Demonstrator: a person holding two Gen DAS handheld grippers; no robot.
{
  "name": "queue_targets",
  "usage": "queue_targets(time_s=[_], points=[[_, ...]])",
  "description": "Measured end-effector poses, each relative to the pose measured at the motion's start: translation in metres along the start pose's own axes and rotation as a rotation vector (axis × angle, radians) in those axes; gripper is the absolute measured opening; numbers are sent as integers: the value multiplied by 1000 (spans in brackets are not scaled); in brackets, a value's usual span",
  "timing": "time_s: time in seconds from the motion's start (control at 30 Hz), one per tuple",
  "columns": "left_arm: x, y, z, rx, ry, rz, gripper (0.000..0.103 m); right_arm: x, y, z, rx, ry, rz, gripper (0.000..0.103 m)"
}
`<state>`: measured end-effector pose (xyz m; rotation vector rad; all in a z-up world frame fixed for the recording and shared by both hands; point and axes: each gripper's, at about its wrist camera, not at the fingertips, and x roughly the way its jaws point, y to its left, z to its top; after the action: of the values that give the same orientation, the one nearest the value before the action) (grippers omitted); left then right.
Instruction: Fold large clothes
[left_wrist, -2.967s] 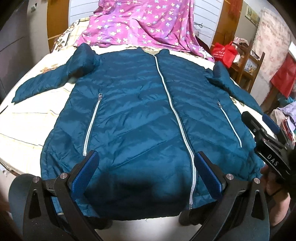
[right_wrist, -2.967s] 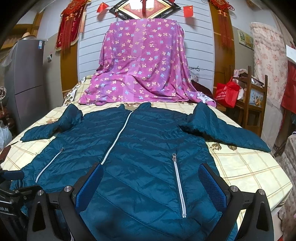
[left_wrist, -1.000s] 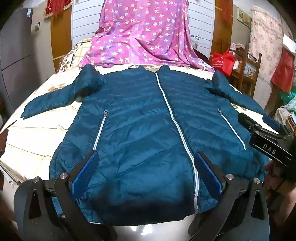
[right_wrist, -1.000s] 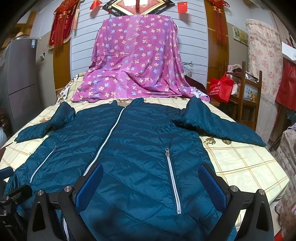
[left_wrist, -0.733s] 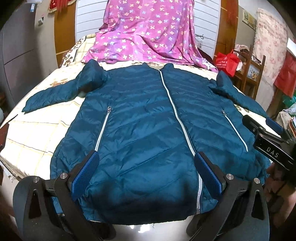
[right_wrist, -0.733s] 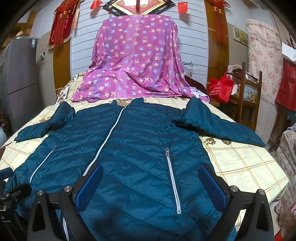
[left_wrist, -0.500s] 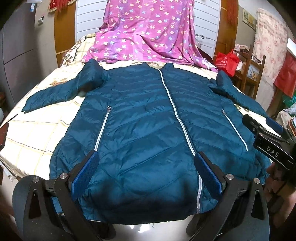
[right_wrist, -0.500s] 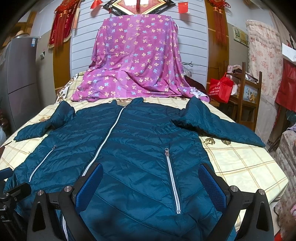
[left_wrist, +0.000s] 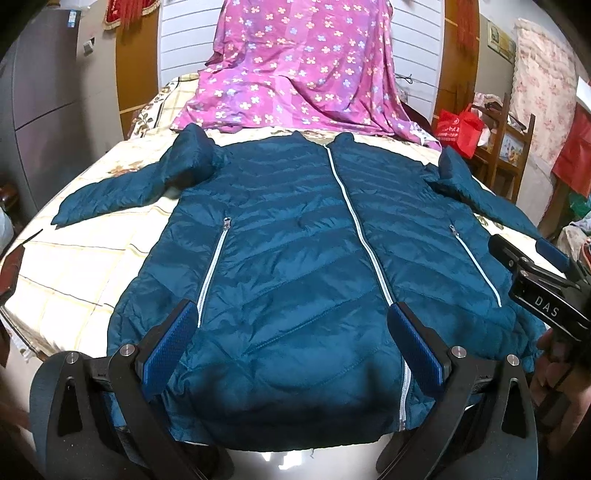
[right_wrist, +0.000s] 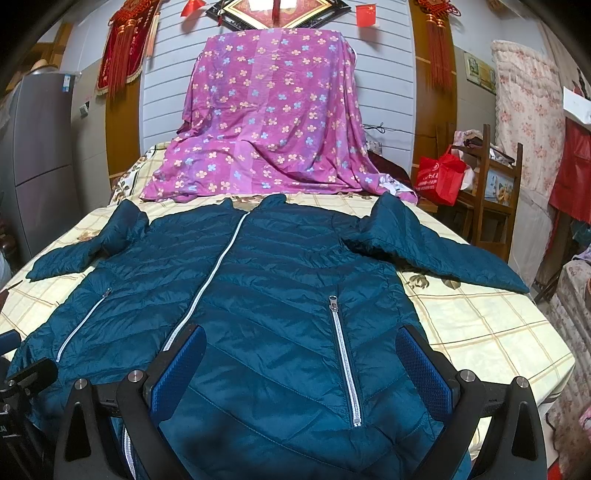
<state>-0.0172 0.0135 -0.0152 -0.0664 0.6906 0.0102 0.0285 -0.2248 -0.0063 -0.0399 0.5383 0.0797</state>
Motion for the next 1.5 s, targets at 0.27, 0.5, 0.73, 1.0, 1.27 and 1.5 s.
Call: queue_targets(time_s=[0.27,0.5,0.73,1.0,1.27,1.5], points=[[6,6,4,-27,35,-49,103,1,-1,-1,2,0,6,102],[14,17,36,7,-11,-1,103,5,-4,1,-13,23,4,102],[50,29,87,59,-21,51,103,26,-4,35,-14,39,-11,102],[111,22,130,100,22,63,103,84,3,92,14,46,42,102],[171,23,109,90,94,81,103,124,6,63,57,151,108,102],[204,18,87,93,226,128,103,152,11,49,76,292,114,102]])
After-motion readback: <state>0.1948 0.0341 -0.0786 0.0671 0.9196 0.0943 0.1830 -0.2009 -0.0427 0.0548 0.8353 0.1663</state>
